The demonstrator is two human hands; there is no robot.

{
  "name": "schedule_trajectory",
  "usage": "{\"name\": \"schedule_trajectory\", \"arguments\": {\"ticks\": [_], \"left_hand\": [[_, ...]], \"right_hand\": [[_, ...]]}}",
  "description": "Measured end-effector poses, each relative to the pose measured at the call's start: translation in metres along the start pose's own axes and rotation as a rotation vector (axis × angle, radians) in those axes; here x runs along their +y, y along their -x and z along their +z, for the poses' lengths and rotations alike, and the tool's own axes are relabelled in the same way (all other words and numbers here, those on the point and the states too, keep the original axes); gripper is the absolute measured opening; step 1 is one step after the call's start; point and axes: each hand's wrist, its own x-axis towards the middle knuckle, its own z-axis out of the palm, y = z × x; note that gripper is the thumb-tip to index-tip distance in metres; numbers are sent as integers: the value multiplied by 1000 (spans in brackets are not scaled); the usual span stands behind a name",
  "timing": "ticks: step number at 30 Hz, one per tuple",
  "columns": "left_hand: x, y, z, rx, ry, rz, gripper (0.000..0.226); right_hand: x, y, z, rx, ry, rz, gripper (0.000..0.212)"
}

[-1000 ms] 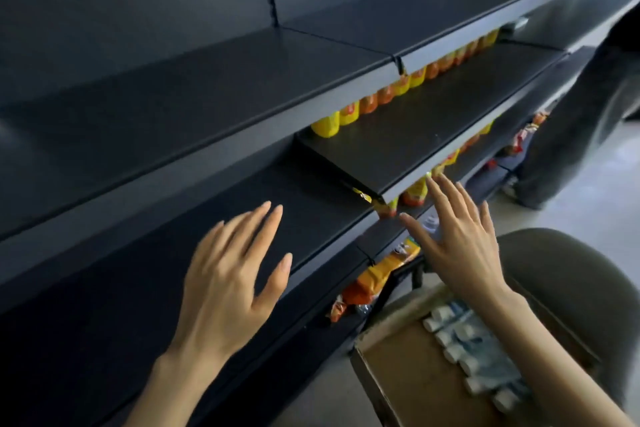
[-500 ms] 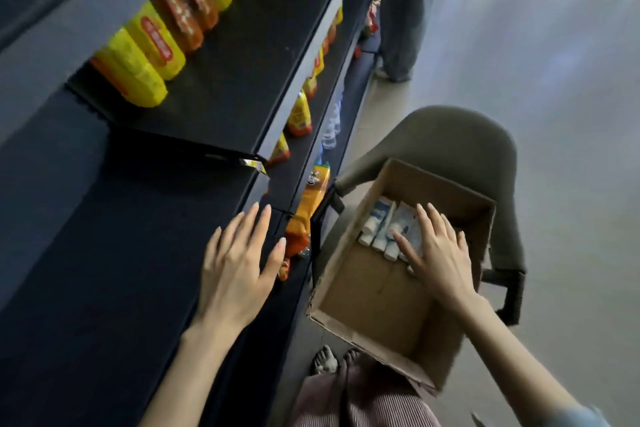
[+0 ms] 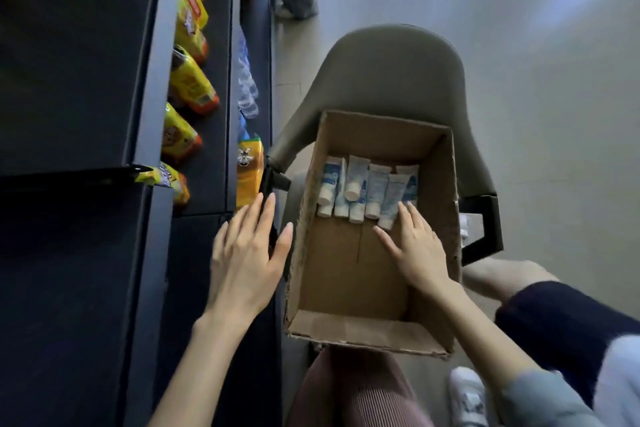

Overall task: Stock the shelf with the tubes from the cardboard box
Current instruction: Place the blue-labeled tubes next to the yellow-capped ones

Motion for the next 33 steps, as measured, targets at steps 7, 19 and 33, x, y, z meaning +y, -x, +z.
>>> {"name": "schedule_trajectory", "arguments": {"ticks": [7, 19, 33], "left_hand": [[9, -42, 36, -57, 34, 27, 68], [7, -83, 61, -77, 67, 3, 69], [3, -79, 76, -81, 110, -10, 66]], "right_hand": [[15, -51, 33, -63, -126, 114, 78], [37, -145, 91, -100, -580, 440, 74], [40, -158, 132, 37, -705, 594, 61]]}}
